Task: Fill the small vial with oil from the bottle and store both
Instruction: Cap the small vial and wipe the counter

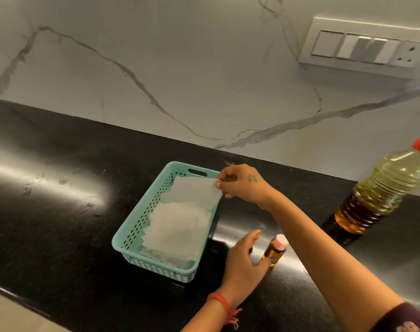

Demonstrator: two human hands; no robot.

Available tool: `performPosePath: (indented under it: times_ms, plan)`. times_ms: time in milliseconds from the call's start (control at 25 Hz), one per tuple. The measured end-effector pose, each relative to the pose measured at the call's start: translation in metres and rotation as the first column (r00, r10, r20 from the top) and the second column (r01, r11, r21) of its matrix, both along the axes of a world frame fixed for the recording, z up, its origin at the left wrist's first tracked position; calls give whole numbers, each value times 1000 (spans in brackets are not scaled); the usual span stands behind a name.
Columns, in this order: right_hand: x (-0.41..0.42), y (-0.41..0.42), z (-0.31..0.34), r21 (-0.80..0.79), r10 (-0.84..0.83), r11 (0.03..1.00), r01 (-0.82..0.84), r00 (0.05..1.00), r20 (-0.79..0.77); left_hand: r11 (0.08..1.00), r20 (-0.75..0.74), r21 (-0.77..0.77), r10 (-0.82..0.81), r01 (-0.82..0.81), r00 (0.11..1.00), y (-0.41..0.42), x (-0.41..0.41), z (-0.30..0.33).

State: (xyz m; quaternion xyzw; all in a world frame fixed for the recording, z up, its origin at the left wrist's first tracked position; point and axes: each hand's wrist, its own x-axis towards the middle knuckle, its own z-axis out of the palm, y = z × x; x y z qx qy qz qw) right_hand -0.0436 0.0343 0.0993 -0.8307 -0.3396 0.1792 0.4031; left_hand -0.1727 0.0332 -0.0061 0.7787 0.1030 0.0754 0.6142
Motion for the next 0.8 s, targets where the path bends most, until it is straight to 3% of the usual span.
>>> performPosePath:
  times_ms: [120, 280, 480, 680, 800]
  plan:
    - [-2, -40, 6, 129, -59, 989, 78, 988, -141, 997, -1, 43, 62, -62, 998, -3, 2, -7]
    - [-11, -94, 9, 272, -158, 933, 237, 946, -283, 996, 29, -56, 77, -76, 997, -4, 6, -2]
    - [-29, -152, -2, 341, -252, 855, 390, 888, -385, 980, 205, -179, 123, -87, 971, -12, 4, 36]
    - [-49, -180, -23, 387, -251, 825, 412, 880, -402, 931, 257, -359, 165, -64, 952, -28, 2, 60]
    - [-61, -182, -34, 388, -316, 825, 411, 904, -286, 958, 254, -266, 176, -106, 951, -35, 2, 66]
